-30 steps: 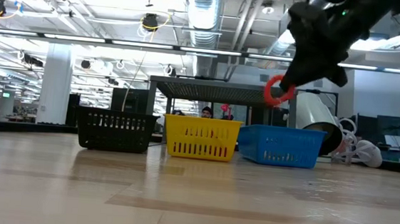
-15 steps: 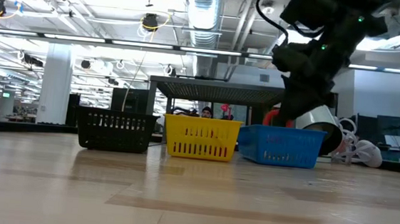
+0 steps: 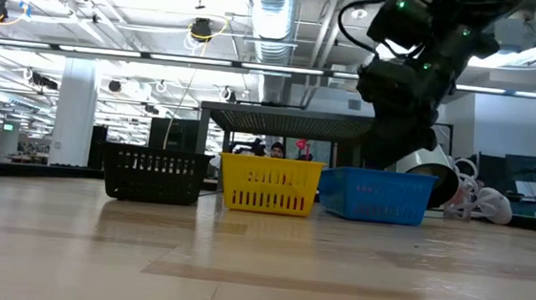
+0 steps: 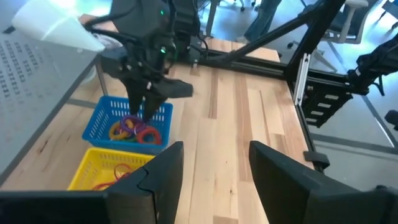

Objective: Pick & Place Office Desk Supplies
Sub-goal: Put the blue basket on the shelf

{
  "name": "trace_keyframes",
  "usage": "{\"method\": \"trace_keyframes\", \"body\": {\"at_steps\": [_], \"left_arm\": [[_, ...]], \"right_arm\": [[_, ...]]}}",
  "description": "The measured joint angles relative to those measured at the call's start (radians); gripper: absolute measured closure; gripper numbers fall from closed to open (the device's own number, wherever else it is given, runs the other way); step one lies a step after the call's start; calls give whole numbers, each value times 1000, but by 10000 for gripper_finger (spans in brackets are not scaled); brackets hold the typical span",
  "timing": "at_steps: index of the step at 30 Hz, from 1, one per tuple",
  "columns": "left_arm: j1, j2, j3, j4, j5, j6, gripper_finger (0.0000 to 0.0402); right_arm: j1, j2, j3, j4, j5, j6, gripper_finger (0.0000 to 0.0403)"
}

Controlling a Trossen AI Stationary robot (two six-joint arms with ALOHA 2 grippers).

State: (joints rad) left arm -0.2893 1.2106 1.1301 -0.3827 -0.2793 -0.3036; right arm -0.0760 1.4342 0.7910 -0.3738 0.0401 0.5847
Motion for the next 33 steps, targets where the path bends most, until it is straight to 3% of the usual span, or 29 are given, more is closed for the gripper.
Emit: {"method": "trace_keyframes", "body": {"at_steps": [3,7,15,21,27,33], "left_arm": [[0,0,0,-6,3,-21,225],[0,0,0,-7,3,-22,225],[0,0,0,-7,4,-19,225],[0,0,0,-7,4,-18,225],[0,0,0,-7,4,-17,225],[0,0,0,-7,4,-16,225]], "right_arm": [[-13,0,0,-1,13,37,225],[2,-1,4,-6,11,23,236],[117,-1,103,-12,-53,-271,282],[194,-2,141,-94,-118,-447,291],[199,-2,141,-177,-114,-482,278],[170,4,141,-167,-111,-462,232]]}}
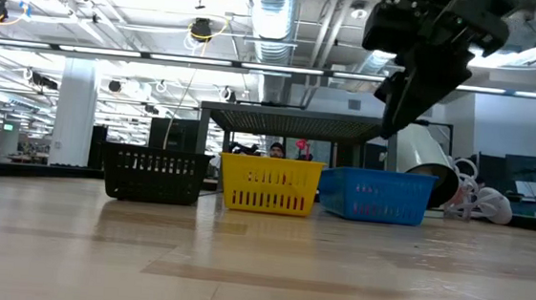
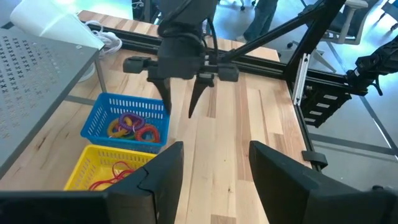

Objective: Pick & Place Office Desk Supplies
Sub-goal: Put the blue basket on the shelf

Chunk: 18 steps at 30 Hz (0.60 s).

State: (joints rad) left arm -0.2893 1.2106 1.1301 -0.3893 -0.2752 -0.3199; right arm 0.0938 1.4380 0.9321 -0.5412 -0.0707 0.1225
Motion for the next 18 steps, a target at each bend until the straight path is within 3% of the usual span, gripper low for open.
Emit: {"method": "trace_keyframes", "body": {"at_steps": [8,18], "left_arm": [[0,0,0,0,0,0,225],[0,0,0,0,0,0,225]], "right_arm": [[-20,76,0,0,1,9,180],[-26,175,0,-18,1,27,180]]}}
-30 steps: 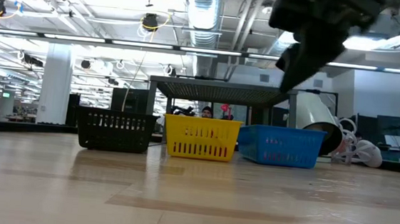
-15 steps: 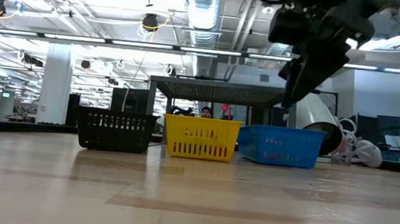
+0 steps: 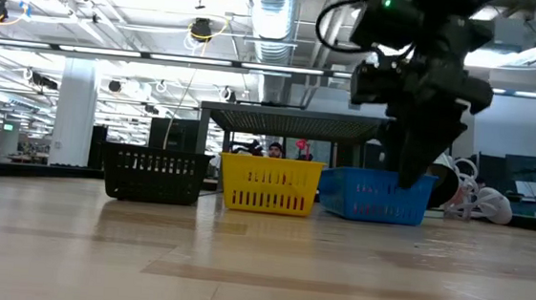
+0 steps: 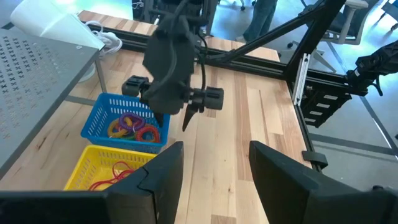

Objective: Pick & Place Office Desk Supplies
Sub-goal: Put the blue basket on the shelf

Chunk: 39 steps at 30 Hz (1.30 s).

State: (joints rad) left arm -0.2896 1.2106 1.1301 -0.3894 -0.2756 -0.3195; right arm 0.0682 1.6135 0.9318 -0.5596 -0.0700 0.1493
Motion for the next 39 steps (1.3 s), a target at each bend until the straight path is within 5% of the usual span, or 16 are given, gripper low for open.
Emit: {"method": "trace_keyframes", "body": {"at_steps": [17,28,39], "left_arm": [[0,0,0,0,0,0,225],[0,0,-1,1,0,-2,225],[0,0,-1,0,0,0,225]], "right_arm": [[-65,105,1,-7,-1,20,225],[-53,107,1,-12,9,50,391],[25,108,50,-107,22,117,400]]}}
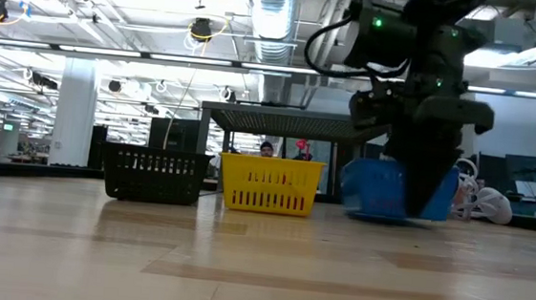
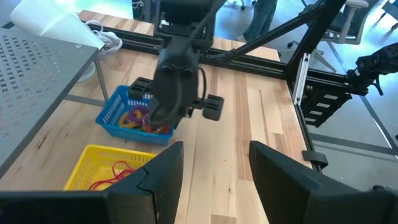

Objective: Pick & Place Office Desk Supplies
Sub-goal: Put the blue basket on the shelf

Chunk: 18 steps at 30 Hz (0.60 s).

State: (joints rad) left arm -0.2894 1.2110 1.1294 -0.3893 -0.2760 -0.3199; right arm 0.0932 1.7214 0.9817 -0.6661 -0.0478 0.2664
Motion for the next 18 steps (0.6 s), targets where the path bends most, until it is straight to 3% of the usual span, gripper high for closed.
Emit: {"method": "trace_keyframes", "body": {"at_steps": [18], "left_arm": [[0,0,0,-57,-1,0,225]], "right_arm": [[154,-10,141,-100,15,116,403]]}}
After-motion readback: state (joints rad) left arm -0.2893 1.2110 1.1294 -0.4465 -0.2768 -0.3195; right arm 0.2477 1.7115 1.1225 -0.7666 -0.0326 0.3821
